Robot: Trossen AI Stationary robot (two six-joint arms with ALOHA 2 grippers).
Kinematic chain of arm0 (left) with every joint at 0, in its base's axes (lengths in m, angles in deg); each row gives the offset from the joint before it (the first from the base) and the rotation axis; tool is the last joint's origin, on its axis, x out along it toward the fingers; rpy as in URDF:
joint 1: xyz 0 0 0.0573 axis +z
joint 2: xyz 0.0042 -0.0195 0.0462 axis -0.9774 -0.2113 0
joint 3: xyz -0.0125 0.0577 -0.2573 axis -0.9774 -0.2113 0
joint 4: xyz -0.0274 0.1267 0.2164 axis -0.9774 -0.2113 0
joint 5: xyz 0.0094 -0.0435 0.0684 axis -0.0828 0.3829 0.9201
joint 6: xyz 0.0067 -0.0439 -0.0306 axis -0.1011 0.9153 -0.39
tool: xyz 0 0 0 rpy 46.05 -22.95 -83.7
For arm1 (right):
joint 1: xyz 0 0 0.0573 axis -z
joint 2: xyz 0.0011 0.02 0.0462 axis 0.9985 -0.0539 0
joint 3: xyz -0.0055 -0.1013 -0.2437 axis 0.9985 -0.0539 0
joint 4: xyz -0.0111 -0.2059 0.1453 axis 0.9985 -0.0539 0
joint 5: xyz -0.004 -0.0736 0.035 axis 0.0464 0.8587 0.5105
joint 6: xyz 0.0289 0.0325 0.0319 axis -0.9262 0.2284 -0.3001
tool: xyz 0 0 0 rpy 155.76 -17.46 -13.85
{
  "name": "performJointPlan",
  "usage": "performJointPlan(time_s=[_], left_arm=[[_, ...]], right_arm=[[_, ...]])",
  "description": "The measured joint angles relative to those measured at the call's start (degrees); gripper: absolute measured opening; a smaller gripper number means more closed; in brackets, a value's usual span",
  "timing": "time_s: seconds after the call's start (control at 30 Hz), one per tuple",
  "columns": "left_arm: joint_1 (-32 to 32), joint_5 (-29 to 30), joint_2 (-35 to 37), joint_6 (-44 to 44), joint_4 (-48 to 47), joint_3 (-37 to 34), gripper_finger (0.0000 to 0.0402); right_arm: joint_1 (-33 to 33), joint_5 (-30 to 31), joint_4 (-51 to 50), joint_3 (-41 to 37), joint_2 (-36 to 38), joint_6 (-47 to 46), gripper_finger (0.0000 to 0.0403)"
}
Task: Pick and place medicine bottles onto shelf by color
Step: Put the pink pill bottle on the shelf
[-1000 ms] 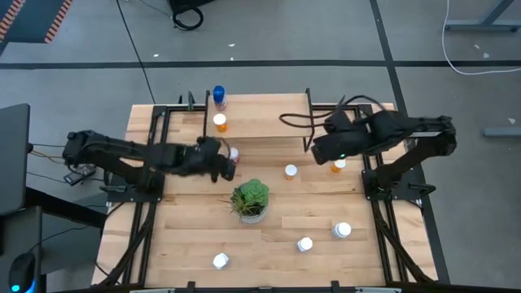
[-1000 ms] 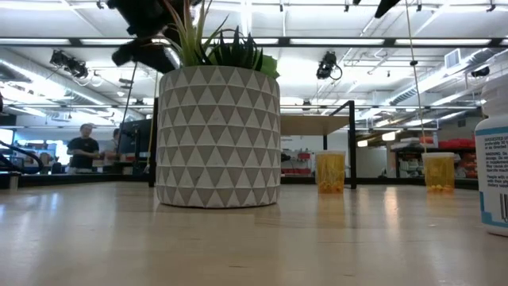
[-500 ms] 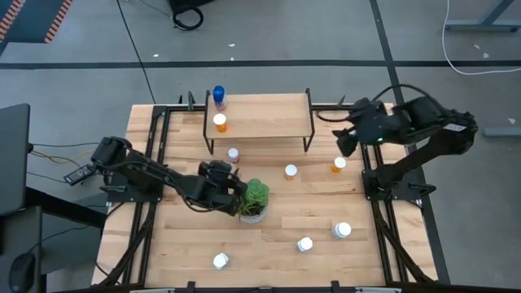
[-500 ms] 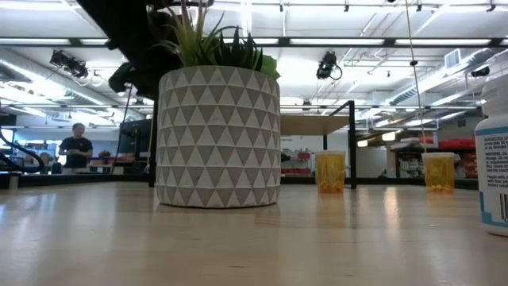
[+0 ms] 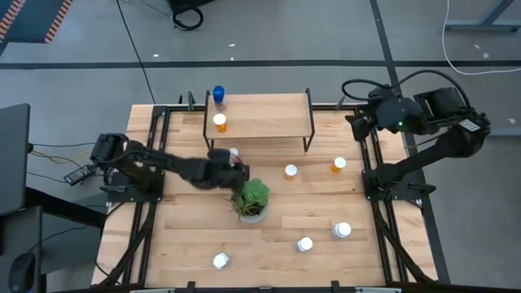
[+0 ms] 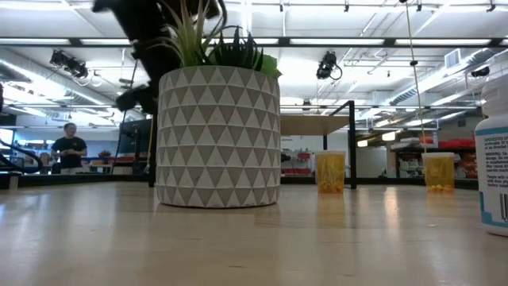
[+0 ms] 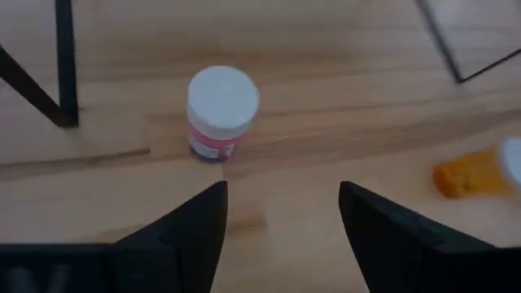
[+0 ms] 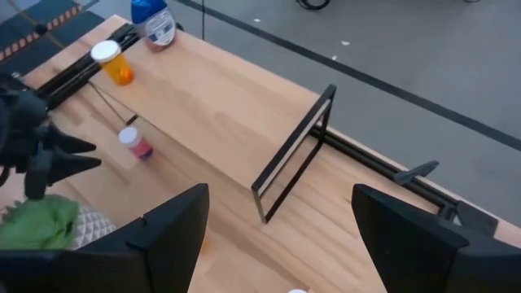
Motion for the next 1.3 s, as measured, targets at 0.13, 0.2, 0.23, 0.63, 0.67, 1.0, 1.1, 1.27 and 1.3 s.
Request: performJointPlan(time_s=[0.13,0.2,0.23,0.63,0.67,1.0,1.1,1.27,1.3], left_arm=[[5.5,-7.9,0.1,-5.7,1.7,0.0,0.0259],[7.1,-8.4,0.3,-8.5,3.2,0.0,0.0267],[7.7,-8.2,0.3,-10.0,4.2,0.0,0.0272],[11.1,-2.6,-0.4,-15.8,5.9,0.0,0.03],[11.1,-3.2,-0.6,-15.6,5.6,0.0,0.0302],[11.0,-5.2,-3.4,-12.1,6.3,0.3,0.0351],[11.0,-4.8,-3.4,-11.3,6.5,0.2,0.037],[11.4,-6.4,-3.6,-10.9,5.6,0.0,0.0387],[11.3,-6.4,-3.7,-10.9,5.0,-0.1,0.0388]], right_arm=[[0.9,0.1,0.0,0.0,-0.7,0.6,0.031],[1.0,0.0,0.0,0.0,-0.9,0.6,0.031],[1.0,0.1,0.0,0.0,-1.1,0.6,0.031],[1.0,0.1,0.0,0.0,-1.7,0.3,0.031],[1.0,0.1,0.0,0.0,-1.7,0.5,0.031],[1.0,-0.1,0.0,0.0,-1.7,3.5,0.031],[1.0,-0.4,0.0,0.0,-1.6,4.1,0.031],[1.0,-0.9,0.0,0.0,-1.6,5.2,0.031],[1.0,-1.1,0.0,0.0,-1.6,5.5,0.031]])
